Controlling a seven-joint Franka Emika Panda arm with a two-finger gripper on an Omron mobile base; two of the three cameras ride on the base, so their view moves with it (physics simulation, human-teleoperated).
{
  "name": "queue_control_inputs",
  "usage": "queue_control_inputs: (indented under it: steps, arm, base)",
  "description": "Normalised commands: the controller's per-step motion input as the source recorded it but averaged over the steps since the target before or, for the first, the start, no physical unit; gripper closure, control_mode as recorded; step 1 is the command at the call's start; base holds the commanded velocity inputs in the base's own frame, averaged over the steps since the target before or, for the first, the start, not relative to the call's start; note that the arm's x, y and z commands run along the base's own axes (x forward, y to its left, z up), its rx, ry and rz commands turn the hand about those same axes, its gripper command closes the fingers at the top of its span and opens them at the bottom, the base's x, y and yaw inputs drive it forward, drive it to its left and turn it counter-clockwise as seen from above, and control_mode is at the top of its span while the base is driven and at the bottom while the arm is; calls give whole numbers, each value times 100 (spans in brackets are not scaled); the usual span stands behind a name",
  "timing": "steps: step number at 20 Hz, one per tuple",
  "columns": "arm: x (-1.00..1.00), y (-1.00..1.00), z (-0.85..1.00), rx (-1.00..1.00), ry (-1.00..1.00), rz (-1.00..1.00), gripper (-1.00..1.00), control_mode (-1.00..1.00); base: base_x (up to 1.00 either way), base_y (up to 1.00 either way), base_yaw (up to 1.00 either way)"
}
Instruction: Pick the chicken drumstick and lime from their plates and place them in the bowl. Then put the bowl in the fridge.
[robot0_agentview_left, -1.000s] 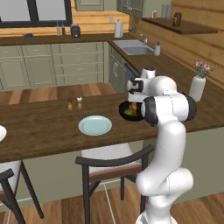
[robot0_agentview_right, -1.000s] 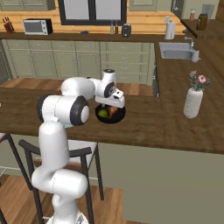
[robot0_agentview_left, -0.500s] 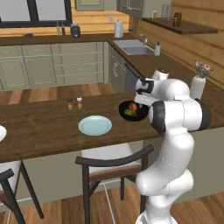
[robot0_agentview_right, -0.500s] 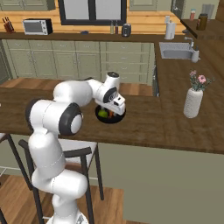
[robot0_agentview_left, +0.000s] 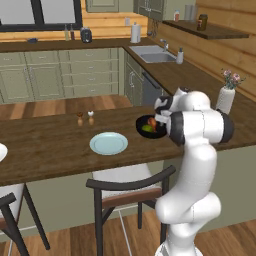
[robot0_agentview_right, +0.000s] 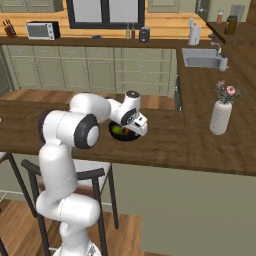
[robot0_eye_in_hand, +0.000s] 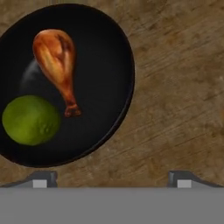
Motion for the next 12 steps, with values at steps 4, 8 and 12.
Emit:
queue_control_inputs:
  steps: [4, 8, 12]
  arm:
    - [45, 4, -19, 0, 2, 0, -100, -100]
    - [17, 4, -30, 0, 5, 0, -100, -100]
    - [21, 0, -20, 0, 5, -3, -100, -100]
  base:
    - [0, 0, 0]
    - [0, 0, 0]
    - [0, 0, 0]
